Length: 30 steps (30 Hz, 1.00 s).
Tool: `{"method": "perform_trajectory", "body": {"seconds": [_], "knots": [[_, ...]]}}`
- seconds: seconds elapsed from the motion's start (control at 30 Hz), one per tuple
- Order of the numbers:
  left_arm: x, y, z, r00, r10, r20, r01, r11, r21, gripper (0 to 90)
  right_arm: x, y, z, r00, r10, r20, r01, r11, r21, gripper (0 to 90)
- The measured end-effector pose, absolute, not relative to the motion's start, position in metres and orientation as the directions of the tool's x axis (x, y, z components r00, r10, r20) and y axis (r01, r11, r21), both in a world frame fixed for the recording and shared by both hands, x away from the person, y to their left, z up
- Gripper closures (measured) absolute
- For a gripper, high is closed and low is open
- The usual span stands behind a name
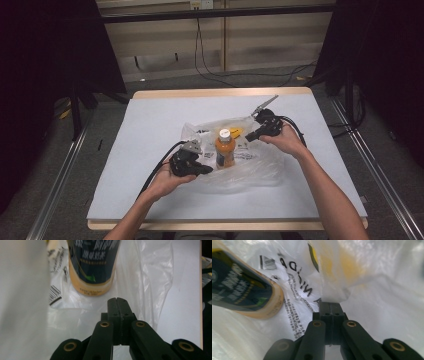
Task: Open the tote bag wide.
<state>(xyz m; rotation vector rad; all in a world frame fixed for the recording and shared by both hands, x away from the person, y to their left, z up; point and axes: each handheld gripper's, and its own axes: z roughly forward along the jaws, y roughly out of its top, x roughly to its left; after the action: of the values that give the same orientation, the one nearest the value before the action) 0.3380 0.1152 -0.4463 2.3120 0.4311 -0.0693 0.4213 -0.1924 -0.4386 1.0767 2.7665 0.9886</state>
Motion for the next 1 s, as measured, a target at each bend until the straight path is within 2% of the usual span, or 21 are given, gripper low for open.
{"method": "perform_trajectory", "body": {"seconds": [0.13, 0.4, 0.6, 0.63, 0.67, 0.7, 0.77, 0.8, 0.9, 1.0], "knots": [[0.332, 0.119, -0.439, 0.941, 0.286, -0.181, 0.326, -0.621, 0.712, 90.0, 0.408, -0.195, -0.430, -0.770, 0.601, 0.215, 0.577, 0.510, 0.638, 90.0], [0.319, 0.133, -0.433, 0.929, 0.315, -0.191, 0.339, -0.523, 0.782, 90.0, 0.381, -0.197, -0.420, -0.766, 0.614, 0.191, 0.540, 0.452, 0.710, 90.0], [0.303, 0.144, -0.424, 0.922, 0.337, -0.190, 0.330, -0.427, 0.842, 89.0, 0.355, -0.205, -0.418, -0.763, 0.613, 0.203, 0.500, 0.362, 0.787, 90.0], [0.300, 0.146, -0.422, 0.920, 0.353, -0.173, 0.320, -0.416, 0.851, 86.4, 0.349, -0.206, -0.417, -0.758, 0.620, 0.201, 0.491, 0.340, 0.803, 85.9], [0.297, 0.148, -0.420, 0.912, 0.378, -0.159, 0.315, -0.400, 0.861, 78.7, 0.343, -0.207, -0.417, -0.754, 0.623, 0.207, 0.483, 0.313, 0.817, 81.1], [0.295, 0.151, -0.418, 0.918, 0.358, -0.170, 0.311, -0.384, 0.869, 75.4, 0.337, -0.209, -0.416, -0.752, 0.628, 0.199, 0.472, 0.302, 0.828, 77.7], [0.290, 0.154, -0.416, 0.923, 0.350, -0.161, 0.296, -0.374, 0.879, 74.2, 0.327, -0.212, -0.415, -0.736, 0.646, 0.203, 0.465, 0.263, 0.845, 58.8], [0.286, 0.156, -0.414, 0.927, 0.346, -0.144, 0.278, -0.377, 0.884, 68.2, 0.322, -0.214, -0.415, -0.722, 0.658, 0.213, 0.466, 0.235, 0.853, 49.6], [0.277, 0.162, -0.414, 0.915, 0.379, -0.139, 0.284, -0.359, 0.889, 47.7, 0.306, -0.222, -0.416, -0.689, 0.698, 0.193, 0.444, 0.197, 0.874, 33.7], [0.267, 0.172, -0.414, 0.907, 0.408, -0.108, 0.264, -0.349, 0.899, 36.9, 0.291, -0.231, -0.417, -0.658, 0.729, 0.188, 0.437, 0.167, 0.884, 18.6]]}}
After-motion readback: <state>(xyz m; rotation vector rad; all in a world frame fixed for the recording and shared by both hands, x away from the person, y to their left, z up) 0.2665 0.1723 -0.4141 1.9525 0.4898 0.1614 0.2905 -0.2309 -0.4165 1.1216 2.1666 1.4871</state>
